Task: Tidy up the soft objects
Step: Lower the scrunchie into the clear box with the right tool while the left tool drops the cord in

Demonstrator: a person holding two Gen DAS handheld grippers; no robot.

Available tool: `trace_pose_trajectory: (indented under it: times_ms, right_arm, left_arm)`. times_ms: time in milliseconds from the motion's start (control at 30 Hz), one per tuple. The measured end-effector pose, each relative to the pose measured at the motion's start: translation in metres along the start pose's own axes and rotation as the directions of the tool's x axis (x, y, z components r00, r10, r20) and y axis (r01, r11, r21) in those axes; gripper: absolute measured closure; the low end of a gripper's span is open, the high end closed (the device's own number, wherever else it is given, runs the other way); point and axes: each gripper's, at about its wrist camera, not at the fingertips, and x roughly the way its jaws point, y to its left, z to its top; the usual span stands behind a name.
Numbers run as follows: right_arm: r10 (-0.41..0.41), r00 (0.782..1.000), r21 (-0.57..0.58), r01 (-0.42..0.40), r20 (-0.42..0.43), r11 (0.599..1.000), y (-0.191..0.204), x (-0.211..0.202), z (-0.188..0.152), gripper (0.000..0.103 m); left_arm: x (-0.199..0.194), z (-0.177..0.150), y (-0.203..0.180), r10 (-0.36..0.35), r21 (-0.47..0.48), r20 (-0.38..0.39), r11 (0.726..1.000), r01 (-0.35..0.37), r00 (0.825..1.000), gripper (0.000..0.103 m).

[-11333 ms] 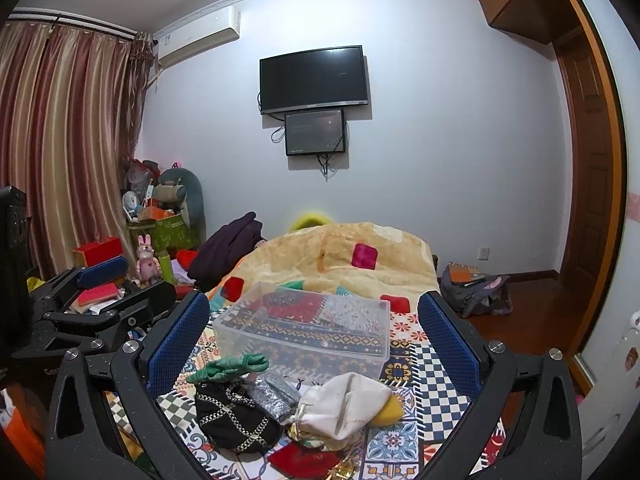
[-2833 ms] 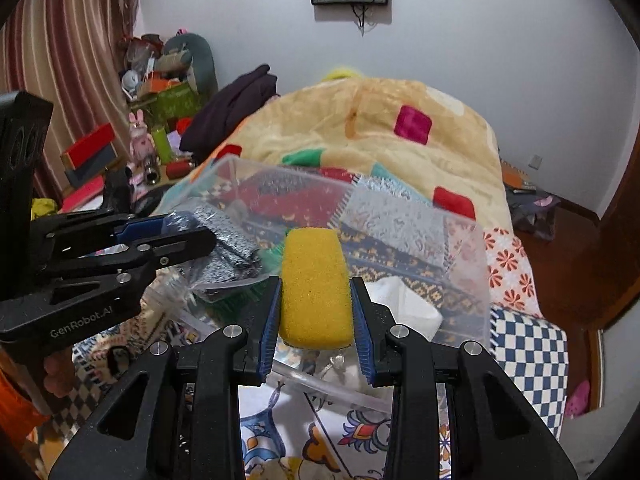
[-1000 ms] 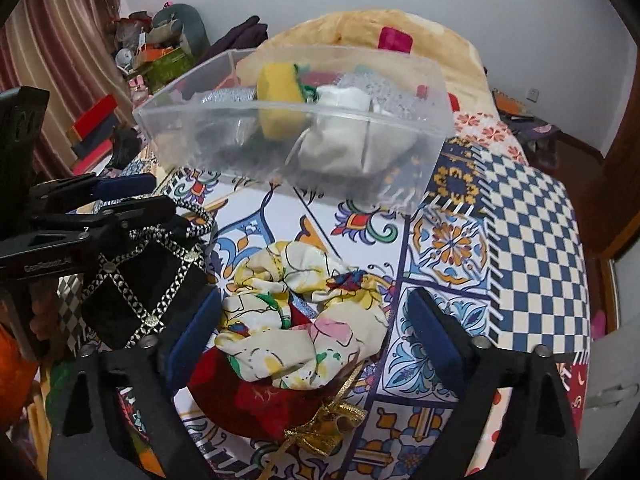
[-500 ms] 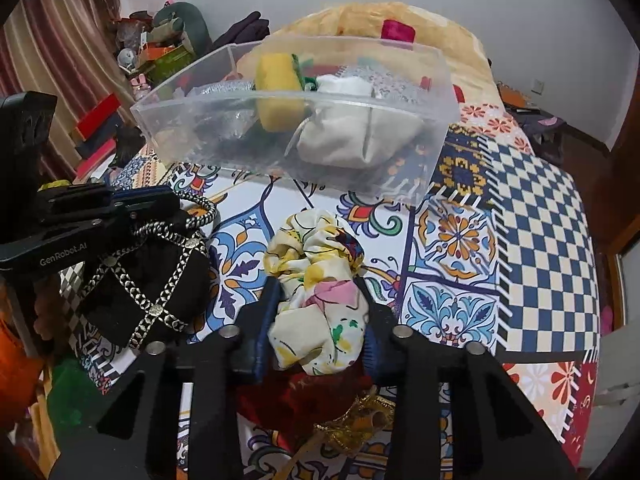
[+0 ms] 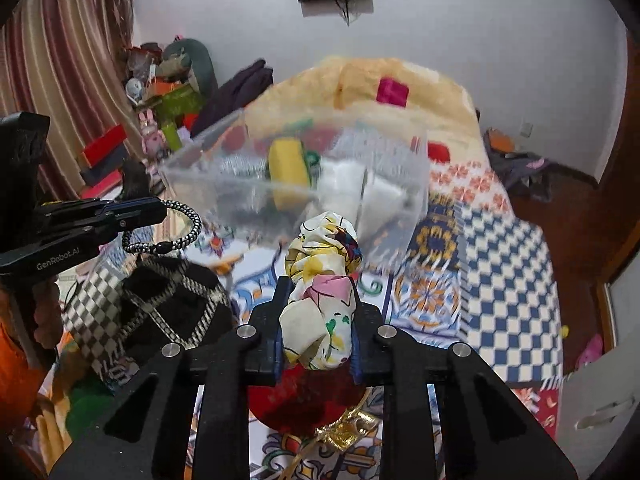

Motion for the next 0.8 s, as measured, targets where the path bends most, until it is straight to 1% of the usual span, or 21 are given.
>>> trace_pose_trajectory:
  times_ms: [133,267,433,600,800]
  right_arm:
    - [-0.022,0.999,-0.051,0.025,0.049,0.998,0.006,-0.009,0.021,0.082]
    - [-0.029,0.995,-0.072,0.036,0.099,0.997,0.009,-0.009,0.045,0.081]
    - [-0.041,0.988,-0.09,0.055,0.148,0.994,0.009,-0.006,0.066,0.081]
    - [-0.043,0.989,-0.079,0.055,0.144,0.995,0.004,0.009,0.079,0.081]
    - [-0.044,0.995,-0.064,0.05,0.09,0.997,-0.005,0.039,0.083,0.081]
  left_arm:
    - [-0.012,0.015,-0.002,0.009,0.008,0.056,1.0,-0.009,0.998,0.097]
    - [-0.021,0.034,-0.001,0.024,0.013,0.12,1.0,-0.025,0.992,0.097]
    - [-0.017,0.057,0.0,0.054,0.023,0.167,0.998,-0.058,0.984,0.097]
    - [0.001,0.069,0.006,0.061,0.028,0.158,0.997,-0.066,0.986,0.097]
    - [0.039,0.073,0.021,0.056,0.001,0.086,0.998,-0.056,0.995,0.097]
